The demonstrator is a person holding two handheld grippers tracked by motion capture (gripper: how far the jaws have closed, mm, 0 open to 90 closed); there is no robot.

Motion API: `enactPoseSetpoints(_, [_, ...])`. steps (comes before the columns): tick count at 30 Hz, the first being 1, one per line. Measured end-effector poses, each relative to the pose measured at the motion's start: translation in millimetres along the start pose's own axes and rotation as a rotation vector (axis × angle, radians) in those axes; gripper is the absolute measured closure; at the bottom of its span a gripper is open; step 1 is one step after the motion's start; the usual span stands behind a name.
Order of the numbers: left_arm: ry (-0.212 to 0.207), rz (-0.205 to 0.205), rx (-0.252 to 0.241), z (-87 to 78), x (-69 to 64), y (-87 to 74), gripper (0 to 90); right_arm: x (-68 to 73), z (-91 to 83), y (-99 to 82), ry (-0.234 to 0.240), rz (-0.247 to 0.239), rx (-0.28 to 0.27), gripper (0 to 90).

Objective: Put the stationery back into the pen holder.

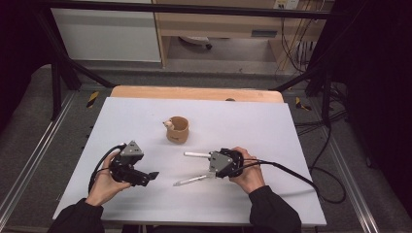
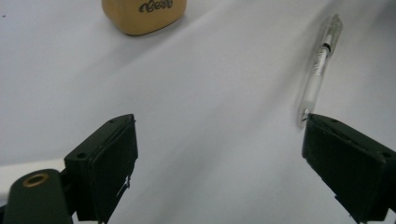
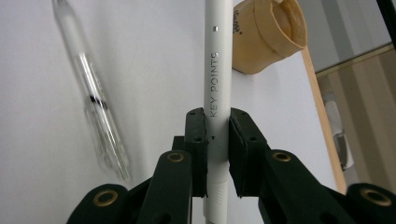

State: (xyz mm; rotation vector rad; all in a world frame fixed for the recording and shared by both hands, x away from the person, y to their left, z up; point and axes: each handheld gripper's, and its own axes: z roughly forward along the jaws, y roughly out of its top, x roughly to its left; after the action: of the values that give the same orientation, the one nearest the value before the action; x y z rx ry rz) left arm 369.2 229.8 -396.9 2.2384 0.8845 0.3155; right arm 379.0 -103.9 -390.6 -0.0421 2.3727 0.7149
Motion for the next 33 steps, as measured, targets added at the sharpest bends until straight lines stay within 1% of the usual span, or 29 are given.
enactPoseSetpoints(3, [0.014, -0.025, -0.014, -2.1, 3.6, -9.6, 10.4, -1.9, 1.9, 1.8, 0.006, 0.079, -0.021, 78.7])
enactPoseSetpoints(4, [0.012, -0.034, -0.016, -2.8, 4.9, -13.2, 10.5, -2.9, 2.5, 2.2, 0.008, 0.108, -0.029, 78.7])
enactPoseSetpoints(8, [0.024, -0.054, -0.014, -4.9, 9.1, -27.7, 10.3, -8.5, 4.4, 4.1, 0.014, 0.245, -0.069, 78.7])
enactPoseSetpoints(10, [0.033, -0.07, -0.02, -6.1, 10.6, -35.6, 10.2, -11.9, 5.4, 5.2, 0.019, 0.305, -0.096, 78.7])
enactPoseSetpoints(11, [0.034, -0.073, -0.022, -6.5, 11.3, -38.0, 10.3, -13.6, 5.9, 6.1, 0.022, 0.346, -0.11, 78.7])
enactPoseSetpoints(17, [0.05, -0.101, -0.03, -9.3, 15.5, -51.5, 10.1, -22.0, 9.8, 8.4, 0.023, 0.514, -0.177, 78.7])
enactPoseSetpoints(21, [0.053, -0.116, -0.036, -10.3, 17.2, -56.3, 9.9, -27.0, 12.8, 9.9, 0.008, 0.612, -0.218, 78.7])
enactPoseSetpoints(22, [0.055, -0.118, -0.038, -10.4, 17.1, -57.1, 9.9, -28.4, 13.7, 10.1, 0.005, 0.644, -0.234, 78.7])
enactPoseSetpoints(24, [0.056, -0.123, -0.039, -10.7, 17.9, -59.5, 9.7, -30.8, 15.0, 10.3, -0.005, 0.678, -0.251, 78.7])
enactPoseSetpoints(26, [0.058, -0.125, -0.035, -11.1, 19.5, -61.6, 9.8, -34.2, 16.8, 10.7, -0.012, 0.733, -0.276, 78.7])
enactPoseSetpoints(28, [0.063, -0.134, -0.038, -11.4, 20.7, -63.1, 9.8, -37.2, 18.2, 11.5, -0.022, 0.769, -0.293, 78.7])
enactPoseSetpoints(31, [0.062, -0.143, -0.046, -12.6, 21.7, -64.6, 9.8, -42.8, 22.0, 12.6, -0.035, 0.847, -0.331, 78.7])
enactPoseSetpoints(33, [0.063, -0.147, -0.045, -12.6, 22.2, -65.5, 9.8, -46.0, 24.6, 15.1, -0.039, 0.868, -0.343, 78.7])
